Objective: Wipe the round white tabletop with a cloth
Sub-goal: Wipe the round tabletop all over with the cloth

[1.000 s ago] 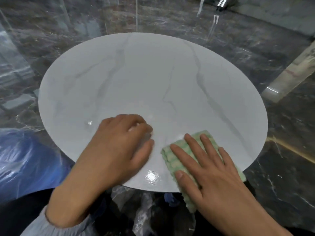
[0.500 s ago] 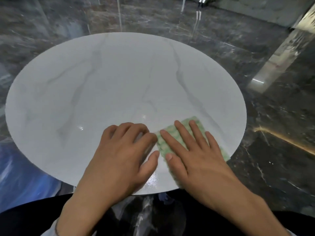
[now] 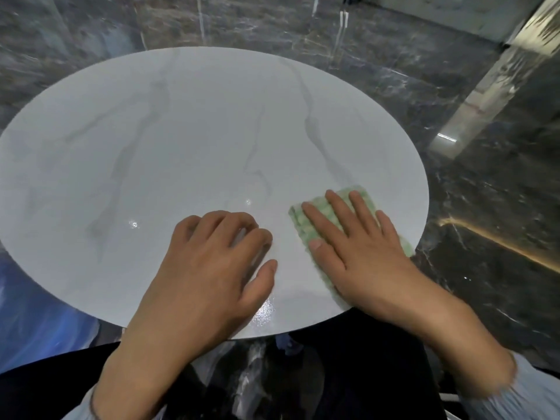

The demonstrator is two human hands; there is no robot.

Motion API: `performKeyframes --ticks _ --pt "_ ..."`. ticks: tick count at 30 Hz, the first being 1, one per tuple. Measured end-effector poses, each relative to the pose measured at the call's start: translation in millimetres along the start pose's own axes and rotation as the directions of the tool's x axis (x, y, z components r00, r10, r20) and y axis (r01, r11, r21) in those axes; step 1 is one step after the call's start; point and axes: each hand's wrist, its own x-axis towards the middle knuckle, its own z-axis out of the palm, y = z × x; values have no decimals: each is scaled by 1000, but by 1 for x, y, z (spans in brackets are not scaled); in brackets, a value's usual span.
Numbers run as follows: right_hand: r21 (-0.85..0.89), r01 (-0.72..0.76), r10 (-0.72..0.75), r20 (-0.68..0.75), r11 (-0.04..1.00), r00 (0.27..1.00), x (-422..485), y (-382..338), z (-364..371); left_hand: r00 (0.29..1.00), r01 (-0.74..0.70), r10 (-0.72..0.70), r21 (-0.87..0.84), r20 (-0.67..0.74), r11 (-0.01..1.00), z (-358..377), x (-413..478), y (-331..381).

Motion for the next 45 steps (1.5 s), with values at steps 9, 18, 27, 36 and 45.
performKeyframes --ticks 9,18,27,36,45 --pt "-13 3 -3 -8 1000 1000 -5 23 -6 1000 -17 17 -5 -26 1000 6 -2 -3" --pt "-92 -93 97 43 991 994 19 14 -4 999 -21 21 -7 -32 1000 5 -2 -2" --pt "5 186 -186 -19 983 982 -24 13 -3 999 -38 38 -1 -36 999 7 -3 -4" --pt "-79 -210 212 9 974 977 48 76 -28 999 -28 27 -7 -30 1000 3 -2 -2" --pt "10 224 -223 -21 975 974 -26 -4 4 999 -31 30 -19 -17 999 4 -1 -4"
